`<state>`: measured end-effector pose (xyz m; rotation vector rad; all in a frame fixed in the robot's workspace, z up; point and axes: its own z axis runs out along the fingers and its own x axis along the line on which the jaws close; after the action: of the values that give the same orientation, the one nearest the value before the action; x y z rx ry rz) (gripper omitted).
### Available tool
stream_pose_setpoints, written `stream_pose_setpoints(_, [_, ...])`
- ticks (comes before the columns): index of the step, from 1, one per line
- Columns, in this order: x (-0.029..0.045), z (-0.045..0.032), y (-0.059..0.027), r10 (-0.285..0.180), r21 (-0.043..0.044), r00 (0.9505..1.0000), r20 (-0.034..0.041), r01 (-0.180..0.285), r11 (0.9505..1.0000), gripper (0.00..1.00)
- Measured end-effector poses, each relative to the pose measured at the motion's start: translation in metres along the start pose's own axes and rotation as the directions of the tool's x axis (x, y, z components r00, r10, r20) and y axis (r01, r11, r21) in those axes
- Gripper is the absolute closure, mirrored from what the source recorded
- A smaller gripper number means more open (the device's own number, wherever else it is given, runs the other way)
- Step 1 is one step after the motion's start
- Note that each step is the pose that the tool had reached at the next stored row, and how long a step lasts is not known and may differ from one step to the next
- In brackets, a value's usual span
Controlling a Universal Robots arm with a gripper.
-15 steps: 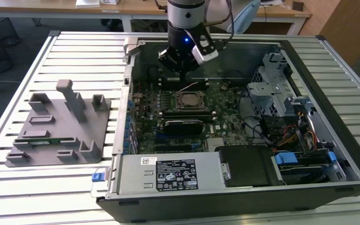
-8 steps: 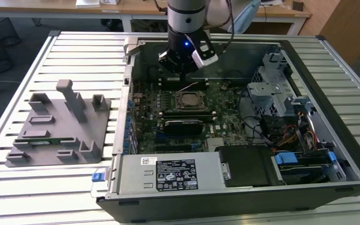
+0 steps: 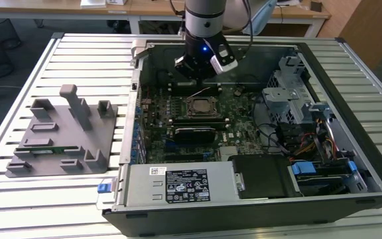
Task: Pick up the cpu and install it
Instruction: 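Install the first cpu locking lever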
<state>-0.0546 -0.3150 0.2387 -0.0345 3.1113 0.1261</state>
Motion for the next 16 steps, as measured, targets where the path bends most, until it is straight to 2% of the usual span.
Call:
stream_pose_setpoints(6, [-0.0015,0.0104,0.0008,0.000,0.0002,1.0000,0.0000,0.000,1.0000,0.89])
stream_pose_setpoints(16, [-0.0077,0.0170,0.0018,0.000,0.0002,1.0000,0.0000,0.000,1.0000,0.89])
